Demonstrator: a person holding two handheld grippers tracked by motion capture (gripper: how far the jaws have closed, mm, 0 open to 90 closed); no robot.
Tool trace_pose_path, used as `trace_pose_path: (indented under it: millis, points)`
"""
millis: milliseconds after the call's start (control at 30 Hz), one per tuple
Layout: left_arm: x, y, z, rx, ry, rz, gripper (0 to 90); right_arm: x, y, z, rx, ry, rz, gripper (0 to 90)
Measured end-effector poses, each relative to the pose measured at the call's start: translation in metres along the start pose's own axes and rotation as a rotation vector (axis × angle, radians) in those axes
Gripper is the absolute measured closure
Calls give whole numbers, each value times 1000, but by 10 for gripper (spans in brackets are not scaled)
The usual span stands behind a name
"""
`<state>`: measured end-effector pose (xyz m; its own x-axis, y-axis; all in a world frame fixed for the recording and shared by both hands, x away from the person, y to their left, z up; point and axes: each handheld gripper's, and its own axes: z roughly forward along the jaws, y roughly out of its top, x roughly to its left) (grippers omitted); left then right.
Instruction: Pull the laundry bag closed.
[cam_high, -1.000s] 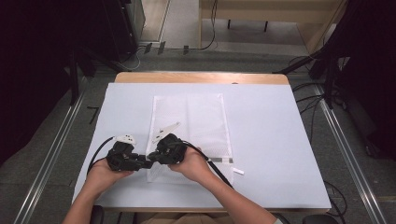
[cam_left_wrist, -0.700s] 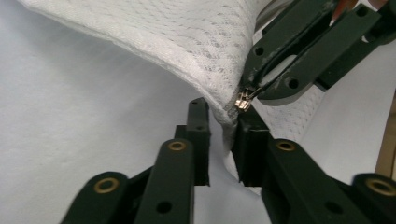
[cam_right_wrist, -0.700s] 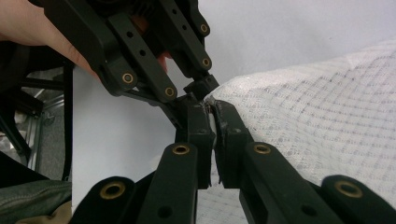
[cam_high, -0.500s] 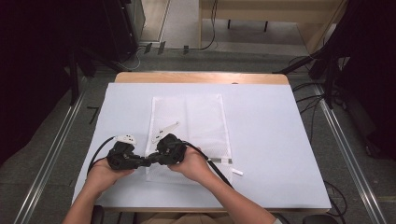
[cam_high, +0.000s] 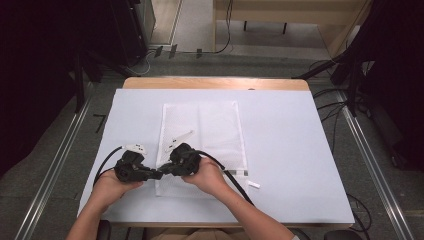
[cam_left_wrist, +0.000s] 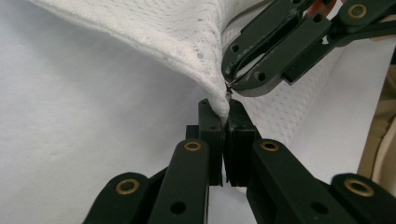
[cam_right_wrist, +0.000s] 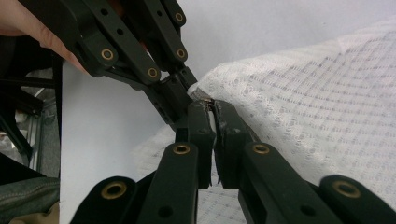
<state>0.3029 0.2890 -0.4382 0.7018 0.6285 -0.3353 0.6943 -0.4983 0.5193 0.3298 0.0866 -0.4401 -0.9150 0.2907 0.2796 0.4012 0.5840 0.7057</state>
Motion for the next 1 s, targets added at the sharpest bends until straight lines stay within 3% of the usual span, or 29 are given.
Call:
trace_pose_path:
  millis: [167,567,600,733,933,1000]
  points:
    - [2,0,-4,-7,-4,-23,889,-1,-3,-1,-5,-32,3,885]
    - [2,-2,-5,-27,3,0,885,-6,-6,-6,-6,-13,4,883]
    - [3,-2,-5,-25,-4,-4,885,-6,-7,-7,2,-28,-19,883]
    - [2,-2,-4,-23,-2,-1,884,-8,-10,-8,3,-15,-2,883]
    - [3,-3,-5,-24,-5,-5,884,-7,-10,-10,8,-26,-14,883]
    - [3,-3,-5,-23,-6,-6,884,-9,-12,-12,4,-22,5,883]
